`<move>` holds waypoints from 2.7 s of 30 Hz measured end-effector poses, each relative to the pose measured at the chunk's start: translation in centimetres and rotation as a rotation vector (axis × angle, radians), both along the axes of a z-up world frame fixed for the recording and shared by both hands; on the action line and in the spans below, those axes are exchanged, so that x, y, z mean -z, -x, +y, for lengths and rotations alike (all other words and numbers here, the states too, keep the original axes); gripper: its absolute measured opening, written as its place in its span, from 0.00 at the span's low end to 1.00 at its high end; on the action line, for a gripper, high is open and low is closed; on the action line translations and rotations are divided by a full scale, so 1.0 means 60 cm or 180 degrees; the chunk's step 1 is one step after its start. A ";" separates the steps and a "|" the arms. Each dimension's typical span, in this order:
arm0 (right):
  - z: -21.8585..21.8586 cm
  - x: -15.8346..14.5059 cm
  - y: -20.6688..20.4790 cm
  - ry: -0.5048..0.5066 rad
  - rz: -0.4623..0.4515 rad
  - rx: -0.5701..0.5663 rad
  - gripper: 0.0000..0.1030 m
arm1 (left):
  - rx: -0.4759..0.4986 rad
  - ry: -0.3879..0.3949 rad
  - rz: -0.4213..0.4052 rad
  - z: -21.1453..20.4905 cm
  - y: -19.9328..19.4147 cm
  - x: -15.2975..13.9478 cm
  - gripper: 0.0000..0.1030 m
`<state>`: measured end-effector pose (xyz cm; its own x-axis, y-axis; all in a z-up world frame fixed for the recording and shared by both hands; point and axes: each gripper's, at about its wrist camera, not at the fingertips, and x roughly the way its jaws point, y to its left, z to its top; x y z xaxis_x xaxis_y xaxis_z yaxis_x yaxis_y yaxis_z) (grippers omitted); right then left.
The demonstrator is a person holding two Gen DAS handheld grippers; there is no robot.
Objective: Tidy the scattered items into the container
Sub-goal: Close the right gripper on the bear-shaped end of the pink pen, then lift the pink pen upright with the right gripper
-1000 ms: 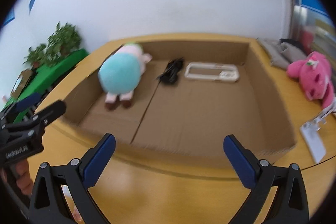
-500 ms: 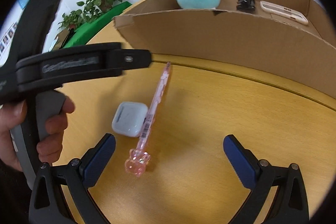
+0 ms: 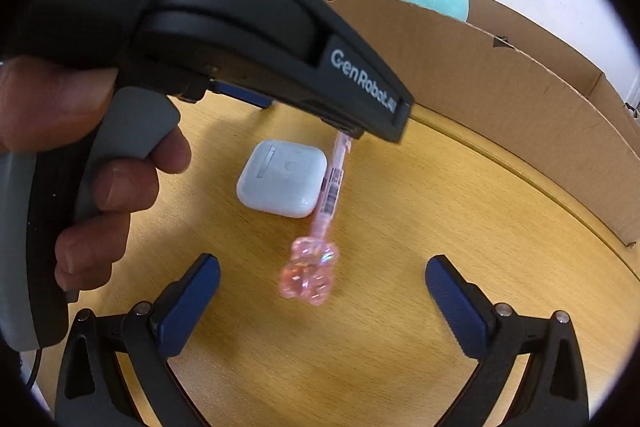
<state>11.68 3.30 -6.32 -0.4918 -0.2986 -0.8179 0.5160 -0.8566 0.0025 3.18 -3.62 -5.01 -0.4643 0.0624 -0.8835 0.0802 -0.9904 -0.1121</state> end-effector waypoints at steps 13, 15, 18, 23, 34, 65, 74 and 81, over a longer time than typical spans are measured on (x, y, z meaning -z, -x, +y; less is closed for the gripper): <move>0.025 -0.015 -0.010 0.0132 0.0148 -0.0004 0.21 | -0.0045 -0.0115 0.0084 0.001 0.004 -0.005 0.19; 0.024 -0.017 -0.009 0.0134 0.0144 -0.0005 0.21 | -0.0039 -0.0126 0.0122 0.005 0.000 -0.009 0.14; 0.025 -0.019 -0.003 0.0206 0.0109 0.0028 0.20 | 0.0029 -0.0140 0.0165 0.010 -0.003 -0.026 0.00; 0.043 -0.022 -0.004 0.0438 0.0069 0.0078 0.20 | 0.0112 -0.0122 0.0231 0.019 -0.010 -0.049 0.00; 0.096 -0.121 -0.053 0.0800 0.0681 0.0145 0.20 | 0.0308 -0.0079 0.0937 0.068 -0.047 -0.209 0.00; 0.247 -0.025 -0.003 0.1036 -0.0400 0.0838 0.20 | 0.0295 -0.1269 -0.0572 0.161 0.010 -0.015 0.59; 0.248 -0.026 0.010 0.1114 -0.0484 0.0868 0.20 | 0.0305 -0.1548 -0.0531 0.148 0.010 -0.025 0.86; 0.259 -0.029 0.018 0.1214 -0.0570 0.0903 0.20 | 0.0583 -0.1604 -0.0298 0.144 0.005 -0.055 0.86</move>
